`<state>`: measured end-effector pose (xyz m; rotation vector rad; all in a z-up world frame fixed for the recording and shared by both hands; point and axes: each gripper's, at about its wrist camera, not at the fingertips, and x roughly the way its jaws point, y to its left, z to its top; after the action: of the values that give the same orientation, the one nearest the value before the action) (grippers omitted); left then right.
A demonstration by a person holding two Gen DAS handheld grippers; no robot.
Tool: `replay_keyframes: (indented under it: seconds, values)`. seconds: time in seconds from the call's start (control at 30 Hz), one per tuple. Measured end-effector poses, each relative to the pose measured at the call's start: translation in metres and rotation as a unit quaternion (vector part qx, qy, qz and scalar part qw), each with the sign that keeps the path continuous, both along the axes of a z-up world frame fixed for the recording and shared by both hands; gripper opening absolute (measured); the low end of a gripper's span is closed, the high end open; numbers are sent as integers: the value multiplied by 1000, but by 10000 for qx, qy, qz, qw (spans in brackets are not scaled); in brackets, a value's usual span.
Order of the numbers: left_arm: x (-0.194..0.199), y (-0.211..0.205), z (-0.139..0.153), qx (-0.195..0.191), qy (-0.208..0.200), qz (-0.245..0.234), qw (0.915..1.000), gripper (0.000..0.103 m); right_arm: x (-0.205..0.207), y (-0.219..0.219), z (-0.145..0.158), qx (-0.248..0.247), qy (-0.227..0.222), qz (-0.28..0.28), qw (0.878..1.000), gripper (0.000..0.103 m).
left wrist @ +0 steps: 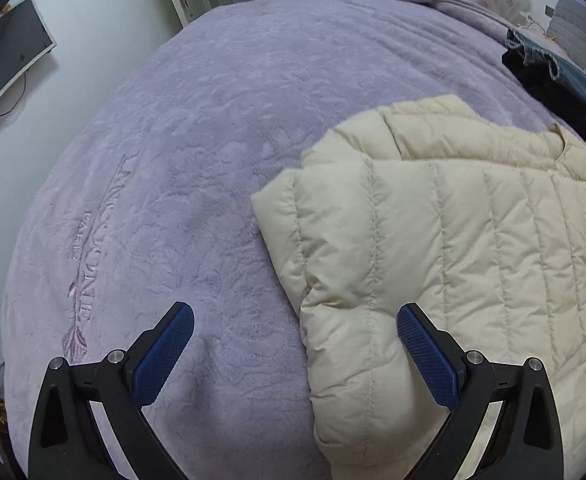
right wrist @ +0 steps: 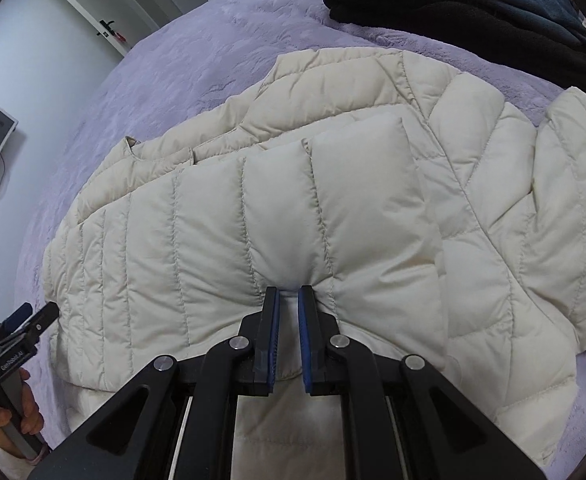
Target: Fold large clothes
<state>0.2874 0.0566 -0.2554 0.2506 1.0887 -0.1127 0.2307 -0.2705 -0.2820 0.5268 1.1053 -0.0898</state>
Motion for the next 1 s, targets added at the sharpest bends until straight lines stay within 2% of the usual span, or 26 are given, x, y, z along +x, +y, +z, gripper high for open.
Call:
replay_keyframes:
  seconds: [0.1, 0.27, 0.57, 0.87, 0.93, 0.97, 1.0]
  values:
    - [1, 3, -16, -52, 211, 85, 9997, 102, -3, -4, 0, 79, 15, 50, 10000, 10]
    - [1, 5, -13, -89, 222, 128, 9996, 102, -16, -14, 4, 214, 7, 107, 9997, 10]
    - [-10, 2, 15, -172, 200, 208, 9994, 102, -46, -29, 18, 522, 50, -6, 9986, 11]
    - [-52, -38, 52, -354, 375, -88, 9986, 102, -88, -45, 38, 890, 224, -171, 9956, 12]
    - [-65, -52, 58, -392, 438, -153, 9982, 102, -101, -53, 42, 1013, 267, -260, 9942, 27]
    - [-70, -60, 61, -427, 482, -208, 9977, 102, -108, -58, 43, 1082, 284, -319, 9932, 53]
    - [-76, -69, 64, -454, 528, -270, 9972, 102, -115, -62, 45, 1133, 275, -395, 9924, 71]
